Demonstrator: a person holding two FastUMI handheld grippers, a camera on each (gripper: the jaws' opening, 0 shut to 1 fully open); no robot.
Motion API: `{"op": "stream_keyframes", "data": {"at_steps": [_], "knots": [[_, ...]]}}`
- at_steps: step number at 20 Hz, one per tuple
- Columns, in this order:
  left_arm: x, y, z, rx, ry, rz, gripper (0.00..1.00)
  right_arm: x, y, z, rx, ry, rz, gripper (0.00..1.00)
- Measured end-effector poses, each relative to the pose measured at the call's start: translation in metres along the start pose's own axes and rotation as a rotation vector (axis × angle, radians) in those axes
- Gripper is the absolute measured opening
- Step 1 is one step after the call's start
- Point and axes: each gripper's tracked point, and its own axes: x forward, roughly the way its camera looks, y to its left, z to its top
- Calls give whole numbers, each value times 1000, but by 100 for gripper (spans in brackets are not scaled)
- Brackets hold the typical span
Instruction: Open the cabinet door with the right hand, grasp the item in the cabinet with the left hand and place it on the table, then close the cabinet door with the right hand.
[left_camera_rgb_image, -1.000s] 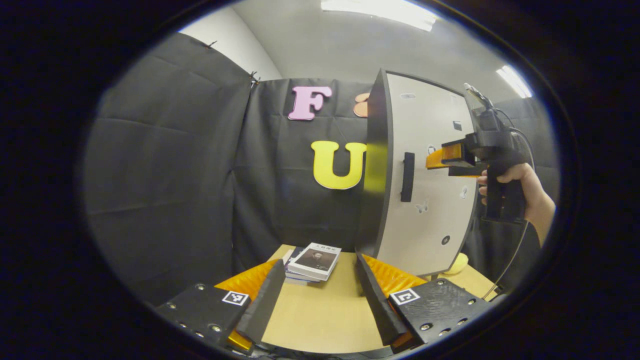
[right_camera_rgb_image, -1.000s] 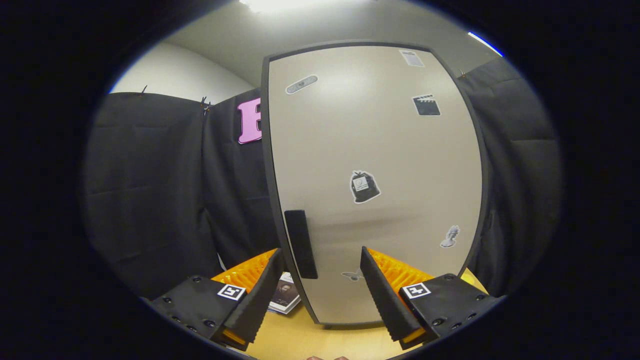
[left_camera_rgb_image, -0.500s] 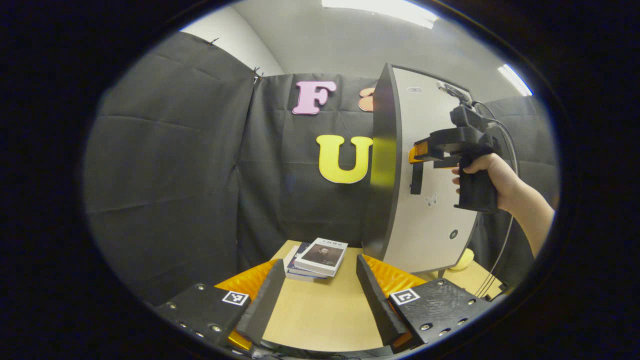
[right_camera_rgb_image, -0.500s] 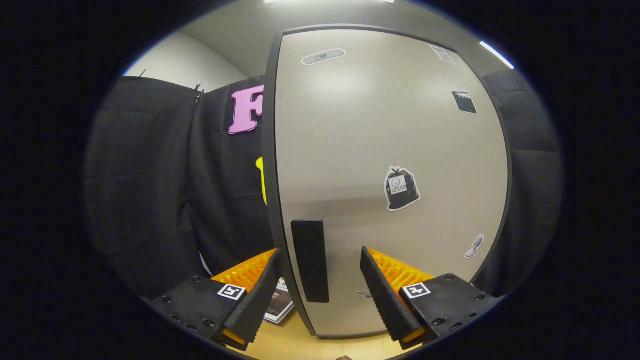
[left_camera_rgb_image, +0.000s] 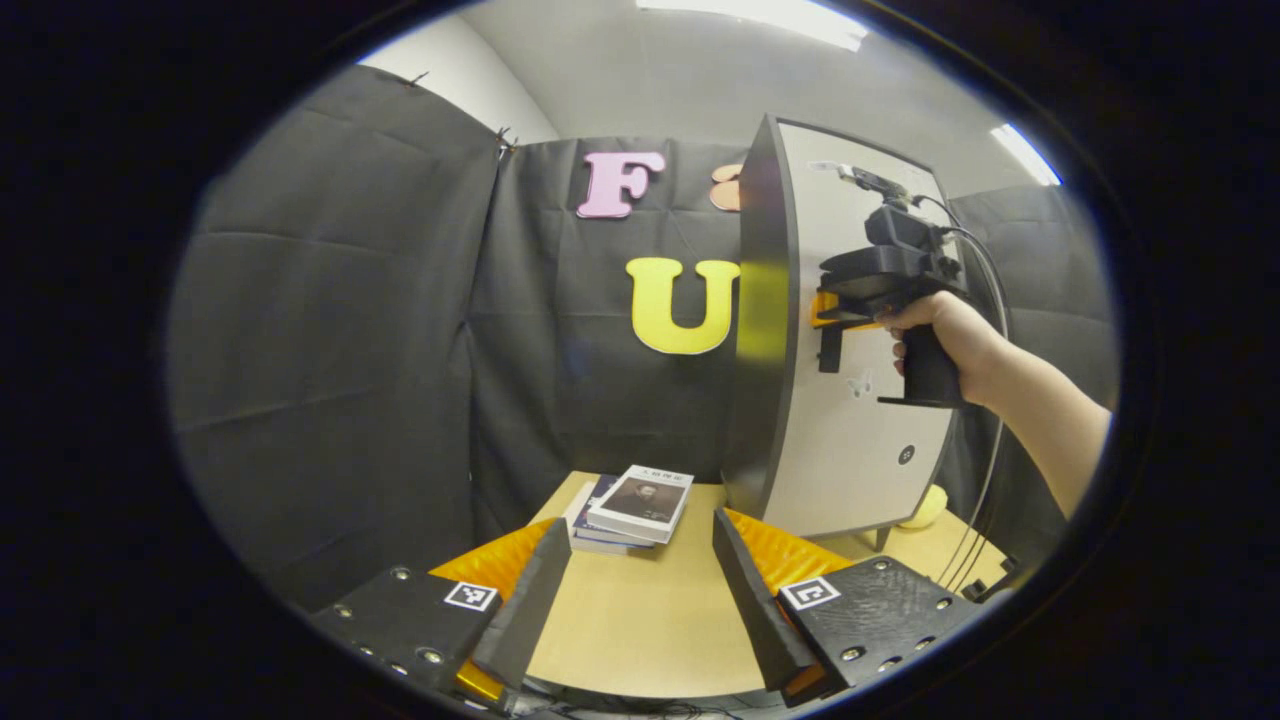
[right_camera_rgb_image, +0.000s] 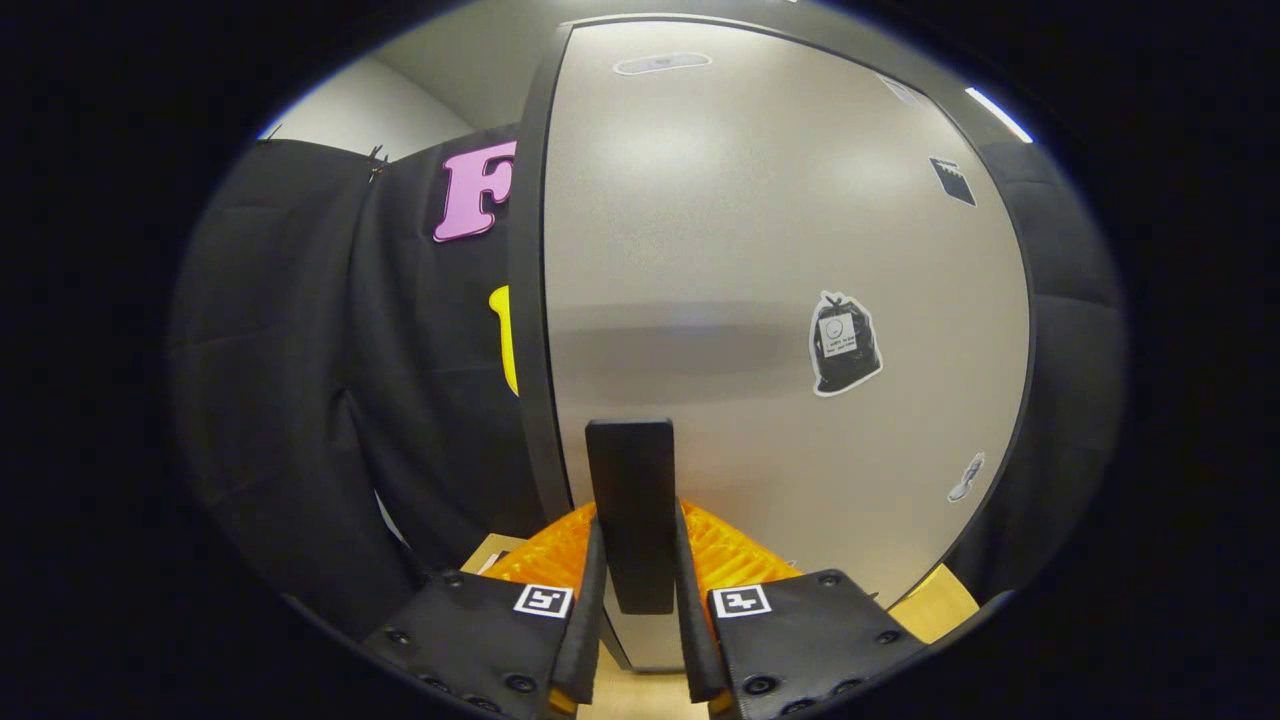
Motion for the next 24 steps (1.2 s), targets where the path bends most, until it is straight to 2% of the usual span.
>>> {"op": "stream_keyframes", "data": {"at_steps": [5,8,15,24], "knots": [[-4,-3,3,-41,-15,-14,87,1,1,0,-13,-18,9,28],[-5,-5,1,-58,-16,-15,87,-2,2,-1,-29,-14,41,13],[-4,-8,4,-45,-18,-9,87,-28,2,-1,-59,-28,136,12],[-8,-32,2,-22,-4,-35,87,-108,-28,-16,-57,-45,238,13]]}}
